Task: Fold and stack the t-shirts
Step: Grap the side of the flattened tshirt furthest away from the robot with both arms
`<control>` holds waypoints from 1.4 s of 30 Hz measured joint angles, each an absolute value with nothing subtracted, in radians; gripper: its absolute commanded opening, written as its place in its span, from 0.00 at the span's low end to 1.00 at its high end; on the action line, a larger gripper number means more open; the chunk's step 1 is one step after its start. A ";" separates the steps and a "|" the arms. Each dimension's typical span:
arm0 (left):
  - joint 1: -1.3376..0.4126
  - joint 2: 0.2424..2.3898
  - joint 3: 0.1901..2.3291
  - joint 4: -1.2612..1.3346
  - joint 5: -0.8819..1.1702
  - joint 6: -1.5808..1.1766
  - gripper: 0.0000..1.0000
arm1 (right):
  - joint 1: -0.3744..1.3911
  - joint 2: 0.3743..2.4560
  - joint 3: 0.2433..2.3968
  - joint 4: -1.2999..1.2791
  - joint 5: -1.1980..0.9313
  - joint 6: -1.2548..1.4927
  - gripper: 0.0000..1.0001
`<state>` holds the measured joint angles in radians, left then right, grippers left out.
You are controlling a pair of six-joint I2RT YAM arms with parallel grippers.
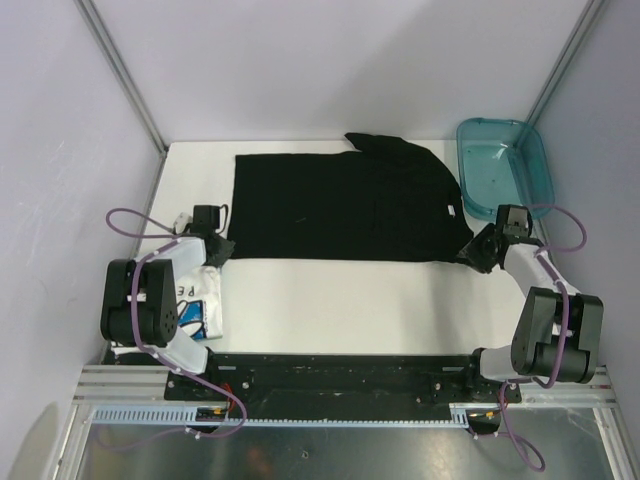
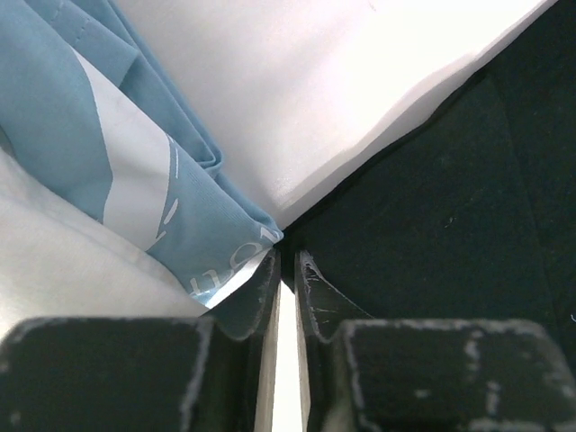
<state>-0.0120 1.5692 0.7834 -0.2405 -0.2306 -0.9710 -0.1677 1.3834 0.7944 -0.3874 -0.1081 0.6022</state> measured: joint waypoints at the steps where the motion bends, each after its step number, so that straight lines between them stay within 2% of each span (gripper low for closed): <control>1: -0.012 1.571 0.783 -0.240 -0.230 -0.968 0.09 | -0.182 1.382 0.788 -0.387 -0.108 0.602 0.37; 7: -0.012 1.577 0.785 -0.229 -0.229 -0.961 0.03 | -0.227 1.382 0.750 -0.384 -0.096 0.603 0.40; 14: -0.012 1.579 0.786 -0.225 -0.228 -0.958 0.02 | -0.233 1.385 0.727 -0.355 -0.091 0.610 0.46; 28: -0.012 1.579 0.788 -0.225 -0.225 -0.941 0.02 | -0.234 1.473 0.726 -0.219 -0.084 0.640 0.45; 32: -0.012 1.579 0.788 -0.225 -0.224 -0.939 0.01 | -0.234 1.493 0.725 -0.185 -0.084 0.657 0.33; 36: -0.012 1.579 0.788 -0.225 -0.223 -0.933 0.00 | -0.234 1.497 0.725 -0.167 -0.075 0.667 0.07; 37: -0.012 1.579 0.789 -0.225 -0.223 -0.932 0.00 | -0.234 1.497 0.725 -0.165 -0.072 0.665 0.03; 42: -0.012 1.579 0.789 -0.224 -0.221 -0.916 0.00 | -0.236 1.497 0.742 -0.197 -0.039 0.672 0.00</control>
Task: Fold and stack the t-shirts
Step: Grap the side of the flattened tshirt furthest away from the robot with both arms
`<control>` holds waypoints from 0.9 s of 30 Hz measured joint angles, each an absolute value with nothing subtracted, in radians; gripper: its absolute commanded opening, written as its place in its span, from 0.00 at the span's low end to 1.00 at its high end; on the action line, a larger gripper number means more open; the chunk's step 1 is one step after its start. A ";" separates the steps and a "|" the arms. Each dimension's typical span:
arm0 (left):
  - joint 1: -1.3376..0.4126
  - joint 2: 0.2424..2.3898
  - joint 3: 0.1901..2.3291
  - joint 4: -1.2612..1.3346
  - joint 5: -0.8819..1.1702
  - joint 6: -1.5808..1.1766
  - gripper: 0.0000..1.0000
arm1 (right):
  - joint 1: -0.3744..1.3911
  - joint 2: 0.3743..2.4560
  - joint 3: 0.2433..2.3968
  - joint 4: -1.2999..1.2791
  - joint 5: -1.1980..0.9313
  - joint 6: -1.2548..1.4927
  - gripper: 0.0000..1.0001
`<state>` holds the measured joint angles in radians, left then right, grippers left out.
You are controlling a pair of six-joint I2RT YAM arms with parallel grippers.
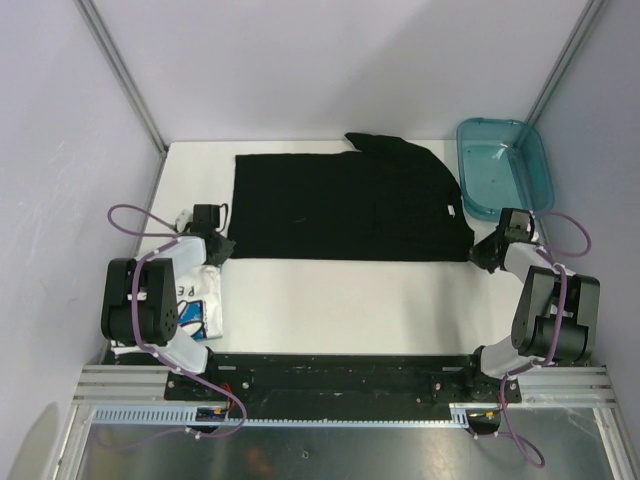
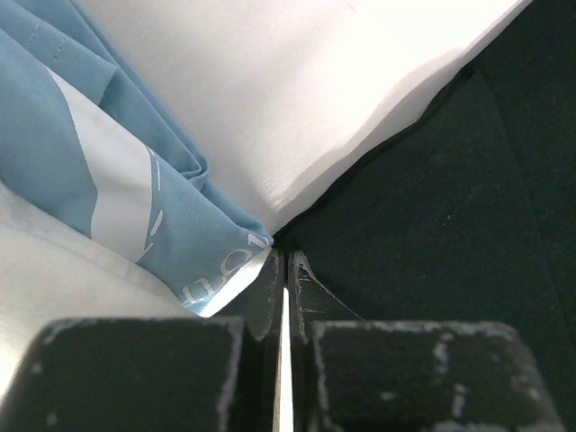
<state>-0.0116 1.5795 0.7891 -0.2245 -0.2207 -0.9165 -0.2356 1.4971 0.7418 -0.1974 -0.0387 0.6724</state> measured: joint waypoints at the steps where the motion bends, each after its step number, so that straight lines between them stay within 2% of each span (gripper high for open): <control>1: -0.012 1.579 0.789 -0.224 -0.220 -0.915 0.00 | -0.240 1.497 0.754 -0.217 -0.030 0.672 0.00; 13: -0.100 1.472 0.733 -0.288 -0.232 -0.922 0.00 | -0.324 1.405 0.784 -0.445 0.068 0.654 0.00; 27: -0.116 1.019 0.491 -0.546 -0.281 -1.057 0.00 | -0.362 1.242 0.752 -0.752 0.130 0.697 0.00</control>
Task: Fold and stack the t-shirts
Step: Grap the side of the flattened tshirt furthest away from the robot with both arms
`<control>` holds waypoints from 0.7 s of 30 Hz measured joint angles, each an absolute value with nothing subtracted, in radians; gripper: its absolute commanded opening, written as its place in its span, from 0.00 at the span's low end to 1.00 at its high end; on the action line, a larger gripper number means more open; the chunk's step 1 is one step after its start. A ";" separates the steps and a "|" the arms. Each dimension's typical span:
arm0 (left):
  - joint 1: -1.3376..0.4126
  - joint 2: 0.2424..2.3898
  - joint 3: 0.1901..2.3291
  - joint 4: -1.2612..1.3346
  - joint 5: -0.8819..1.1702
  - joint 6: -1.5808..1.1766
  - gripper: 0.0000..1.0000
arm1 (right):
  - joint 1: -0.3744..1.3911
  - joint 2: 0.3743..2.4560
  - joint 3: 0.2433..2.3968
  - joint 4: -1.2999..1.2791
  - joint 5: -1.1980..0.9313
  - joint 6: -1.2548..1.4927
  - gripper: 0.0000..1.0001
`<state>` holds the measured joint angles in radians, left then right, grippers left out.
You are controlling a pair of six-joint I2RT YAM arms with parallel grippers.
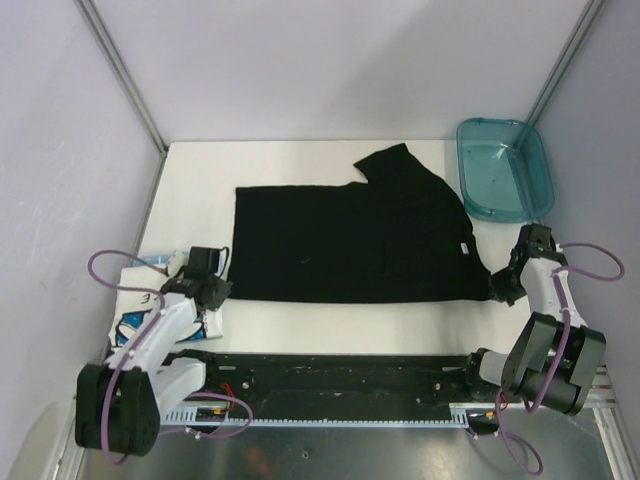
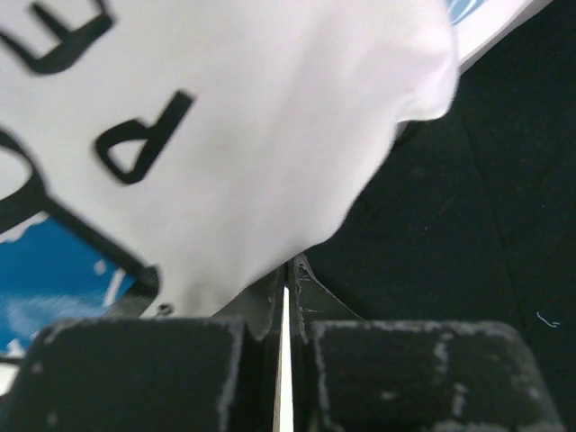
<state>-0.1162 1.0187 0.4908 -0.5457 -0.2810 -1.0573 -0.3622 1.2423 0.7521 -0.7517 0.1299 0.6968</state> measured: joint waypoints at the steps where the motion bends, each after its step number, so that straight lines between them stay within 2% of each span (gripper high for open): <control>1: -0.116 0.996 0.485 -0.563 -0.286 -1.066 0.00 | -0.363 1.233 0.752 -0.775 0.132 0.710 0.00; 10: -0.107 0.850 0.459 -0.721 -0.320 -1.131 0.00 | -0.368 1.205 0.752 -0.930 0.132 0.785 0.00; 12: -0.102 0.832 0.458 -0.745 -0.323 -1.144 0.00 | -0.371 1.205 0.752 -0.955 0.125 0.793 0.07; 14: -0.099 0.815 0.455 -0.768 -0.327 -1.153 0.01 | -0.375 1.205 0.752 -0.976 0.117 0.794 0.26; 15: -0.098 0.805 0.453 -0.778 -0.329 -1.155 0.07 | -0.377 1.205 0.752 -0.986 0.110 0.795 0.36; 17: -0.096 0.789 0.453 -0.799 -0.329 -1.161 0.27 | -0.382 1.204 0.752 -0.999 0.097 0.798 0.51; 19: -0.094 0.773 0.453 -0.815 -0.328 -1.166 0.41 | -0.388 1.198 0.752 -1.010 0.080 0.786 0.59; 21: -0.092 0.764 0.457 -0.829 -0.322 -1.153 0.51 | -0.390 1.183 0.754 -1.019 0.065 0.771 0.63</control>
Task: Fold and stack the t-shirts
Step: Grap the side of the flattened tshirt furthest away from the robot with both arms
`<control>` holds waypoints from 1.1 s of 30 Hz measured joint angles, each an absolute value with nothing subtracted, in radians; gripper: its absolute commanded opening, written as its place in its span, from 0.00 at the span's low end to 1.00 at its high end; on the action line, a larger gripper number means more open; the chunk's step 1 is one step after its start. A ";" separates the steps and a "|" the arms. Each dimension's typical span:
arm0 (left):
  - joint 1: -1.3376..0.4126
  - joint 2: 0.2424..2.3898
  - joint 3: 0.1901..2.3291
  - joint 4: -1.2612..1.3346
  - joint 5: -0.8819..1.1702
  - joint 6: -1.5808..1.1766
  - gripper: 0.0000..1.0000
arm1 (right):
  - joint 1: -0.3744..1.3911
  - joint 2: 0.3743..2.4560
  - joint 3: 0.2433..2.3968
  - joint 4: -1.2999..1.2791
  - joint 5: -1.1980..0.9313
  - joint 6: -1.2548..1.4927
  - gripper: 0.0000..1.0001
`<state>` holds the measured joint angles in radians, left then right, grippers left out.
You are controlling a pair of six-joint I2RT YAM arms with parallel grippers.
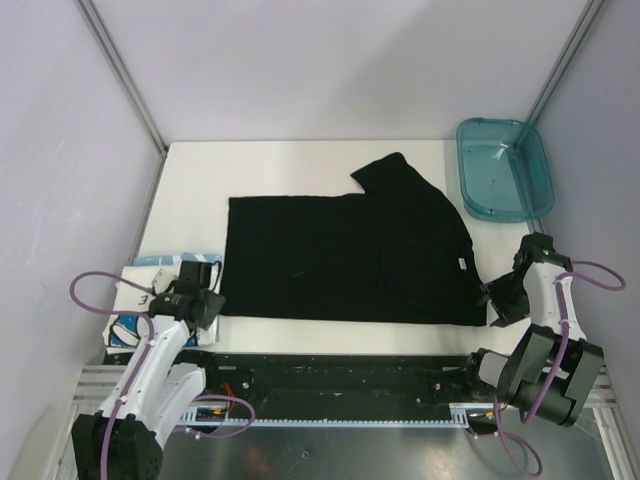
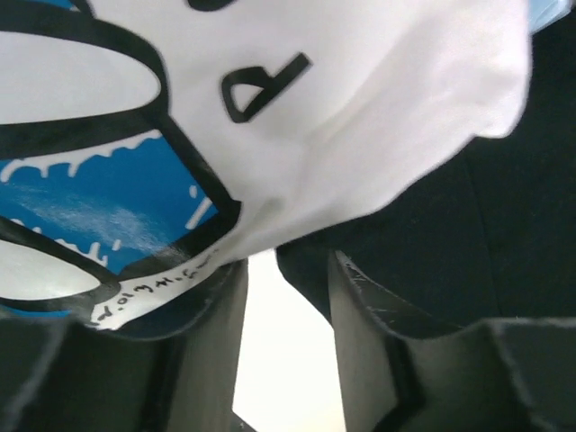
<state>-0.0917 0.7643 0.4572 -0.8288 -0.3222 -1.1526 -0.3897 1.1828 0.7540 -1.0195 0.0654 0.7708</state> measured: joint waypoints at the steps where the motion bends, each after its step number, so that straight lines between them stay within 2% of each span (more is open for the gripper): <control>1: -0.092 0.762 0.467 -0.837 -0.314 -1.143 0.53 | -0.389 1.174 0.759 -1.024 0.059 0.762 0.66; 6: -0.115 0.763 0.577 -0.852 -0.281 -1.054 0.56 | -0.332 1.110 0.847 -1.012 0.047 0.706 0.70; 12: -0.149 0.857 0.742 -0.788 -0.265 -0.906 0.54 | -0.105 1.140 0.989 -0.878 0.073 0.685 0.70; 18: -0.150 1.287 1.010 -0.661 -0.261 -0.748 0.47 | 0.020 1.341 1.069 -0.684 0.059 0.652 0.68; 24: -0.136 1.728 1.359 -0.605 -0.244 -0.645 0.40 | 0.067 1.586 1.203 -0.540 0.039 0.597 0.67; 29: -0.098 1.977 1.581 -0.578 -0.227 -0.621 0.37 | 0.079 1.719 1.310 -0.472 0.036 0.556 0.67; 33: -0.062 2.104 1.679 -0.577 -0.218 -0.620 0.36 | 0.080 1.800 1.381 -0.443 0.031 0.543 0.67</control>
<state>-0.0624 2.1044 1.6791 -0.5766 -0.2180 -0.6205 0.0795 1.8004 1.3808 -0.4435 0.0307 0.5430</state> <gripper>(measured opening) 0.369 0.673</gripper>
